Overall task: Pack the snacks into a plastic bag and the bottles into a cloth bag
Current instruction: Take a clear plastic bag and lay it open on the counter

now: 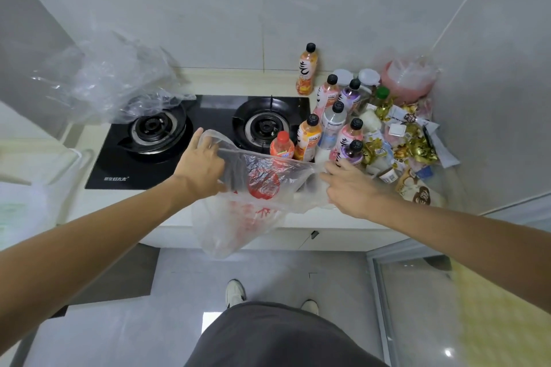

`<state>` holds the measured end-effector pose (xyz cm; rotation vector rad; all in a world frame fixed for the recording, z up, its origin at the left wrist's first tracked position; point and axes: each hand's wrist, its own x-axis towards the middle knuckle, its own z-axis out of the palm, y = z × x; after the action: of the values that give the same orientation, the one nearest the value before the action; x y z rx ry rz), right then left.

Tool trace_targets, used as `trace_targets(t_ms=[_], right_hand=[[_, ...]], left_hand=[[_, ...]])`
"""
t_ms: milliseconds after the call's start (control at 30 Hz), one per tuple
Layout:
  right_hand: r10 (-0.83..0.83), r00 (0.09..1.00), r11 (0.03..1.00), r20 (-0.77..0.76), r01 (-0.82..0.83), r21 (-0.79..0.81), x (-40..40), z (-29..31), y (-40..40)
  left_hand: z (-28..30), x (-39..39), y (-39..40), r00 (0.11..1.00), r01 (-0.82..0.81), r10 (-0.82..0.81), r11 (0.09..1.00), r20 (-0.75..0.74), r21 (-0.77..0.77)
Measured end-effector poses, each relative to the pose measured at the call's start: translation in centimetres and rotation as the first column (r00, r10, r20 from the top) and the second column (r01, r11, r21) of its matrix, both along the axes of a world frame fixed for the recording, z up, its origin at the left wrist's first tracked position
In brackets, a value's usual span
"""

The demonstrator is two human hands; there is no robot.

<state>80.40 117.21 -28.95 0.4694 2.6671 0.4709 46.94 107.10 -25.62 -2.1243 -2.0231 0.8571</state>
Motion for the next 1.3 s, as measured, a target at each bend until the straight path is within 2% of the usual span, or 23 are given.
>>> trace_targets(t_ms=[100,167,267,400,467,600,733,867,1100,1300], right_hand=[[0.051,0.998,0.996,-0.047,-0.054,-0.068,-0.3,-1.5,0.2],[0.083,0.987,0.978,-0.137,-0.107,-0.180,-1.6,-2.6,-0.2],[0.074,0.993,0.937,-0.089,-0.099,-0.335,-4.6,-4.1,-1.1],[-0.023,0.997,0.952,0.068,0.043,-0.302,-7.5,-5.7,-0.7],[-0.053,0.995,0.959,0.082,0.074,-0.274,-8.2,-5.5,-0.4],[-0.020,0.999,0.971,0.027,0.025,-0.236,-7.8,-5.3,0.6],[-0.024,0.999,0.980,0.026,0.028,-0.195,-6.5,-6.1,1.9],[-0.021,0.991,0.959,-0.130,-0.017,-0.282,-7.2,-5.6,1.5],[-0.152,0.987,0.915,-0.057,0.119,-0.385,-8.3,-3.8,0.5],[-0.161,0.987,0.921,-0.020,0.143,-0.361,-8.8,-2.3,-0.1]], left_hand=[[-0.2,-0.6,-0.4,0.999,0.007,-0.007,1.000,0.034,0.003],[0.0,-0.9,-0.8,0.998,0.014,-0.014,1.000,0.057,0.003],[-0.2,-1.5,-1.7,0.997,0.026,-0.026,1.000,0.078,-0.001],[-1.0,-2.8,-2.2,0.997,0.025,-0.024,0.999,0.071,-0.019],[-1.7,-3.7,-2.2,0.997,0.028,-0.025,0.999,0.075,-0.039],[-3.1,-5.2,-2.4,0.994,0.079,-0.075,0.996,0.077,-0.045],[-3.5,-5.2,-2.1,0.992,0.065,-0.060,0.997,0.107,-0.045],[-3.4,-5.8,-2.3,0.995,0.051,-0.046,0.998,0.090,-0.049],[-3.2,-6.4,-2.2,1.000,0.020,-0.019,0.998,0.002,-0.060],[-1.8,-6.5,-2.6,0.997,0.001,-0.007,0.997,-0.081,-0.075]])
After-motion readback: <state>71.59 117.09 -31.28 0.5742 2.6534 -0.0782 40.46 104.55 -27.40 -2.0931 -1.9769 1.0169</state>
